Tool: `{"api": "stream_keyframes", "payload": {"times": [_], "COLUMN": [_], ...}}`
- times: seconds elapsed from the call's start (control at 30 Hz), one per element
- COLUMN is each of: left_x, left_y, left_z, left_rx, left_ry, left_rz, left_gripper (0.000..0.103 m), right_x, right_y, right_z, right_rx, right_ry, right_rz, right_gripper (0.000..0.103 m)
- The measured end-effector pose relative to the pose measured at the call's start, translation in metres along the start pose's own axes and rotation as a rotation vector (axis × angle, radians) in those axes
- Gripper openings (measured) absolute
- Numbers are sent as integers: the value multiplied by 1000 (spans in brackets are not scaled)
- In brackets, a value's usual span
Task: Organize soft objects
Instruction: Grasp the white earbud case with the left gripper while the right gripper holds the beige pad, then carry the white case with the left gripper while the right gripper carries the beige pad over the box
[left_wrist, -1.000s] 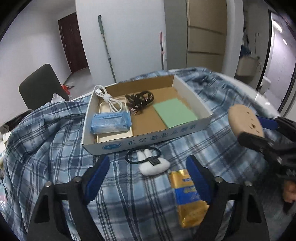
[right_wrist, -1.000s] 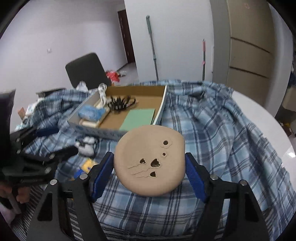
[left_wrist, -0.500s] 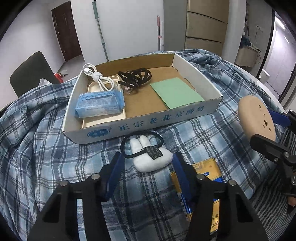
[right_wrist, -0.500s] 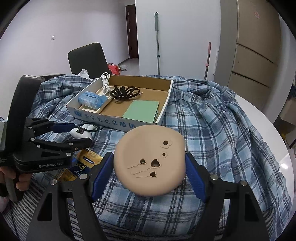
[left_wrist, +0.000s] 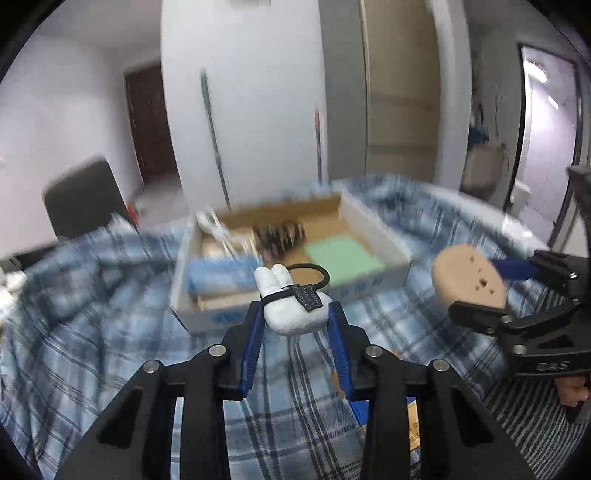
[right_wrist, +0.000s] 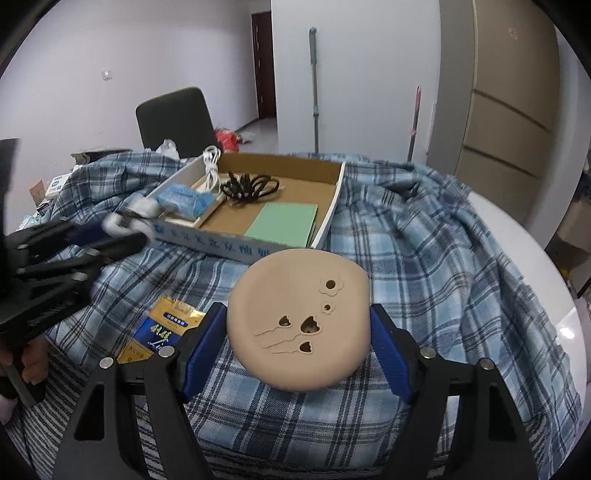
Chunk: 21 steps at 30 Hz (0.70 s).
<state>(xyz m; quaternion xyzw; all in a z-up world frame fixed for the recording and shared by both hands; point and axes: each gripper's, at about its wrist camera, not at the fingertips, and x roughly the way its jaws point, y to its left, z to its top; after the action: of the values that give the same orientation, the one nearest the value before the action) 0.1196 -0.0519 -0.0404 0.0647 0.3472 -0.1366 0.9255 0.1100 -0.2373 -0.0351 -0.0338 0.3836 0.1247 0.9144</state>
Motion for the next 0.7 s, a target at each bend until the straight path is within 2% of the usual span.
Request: {"api": "stream_keyframes", "payload": {"times": [0.13,0.23,0.43,0.7], "left_x": [-44,-63,-81,-93], "left_y": [-5,-8,-12,-15], "left_z": [-7,-11,-15,-11], "left_rx": [17,37,47,42], "left_ry": [-227,-323,-401,-420], "left_rz": [43,63,73,69], "left_gripper": [37,37,37,37], "right_x": [-21,-32,-43,-49], "right_y": [8,18,27,28], "right_z": [-1,-3,-3,0], "right_rx": [-29,-68,-109,-108], "right_ry": [-123,-191,-253,-283], "right_rz": [-33,-43,-56,-50], "right_gripper": [75,75,75,76]}}
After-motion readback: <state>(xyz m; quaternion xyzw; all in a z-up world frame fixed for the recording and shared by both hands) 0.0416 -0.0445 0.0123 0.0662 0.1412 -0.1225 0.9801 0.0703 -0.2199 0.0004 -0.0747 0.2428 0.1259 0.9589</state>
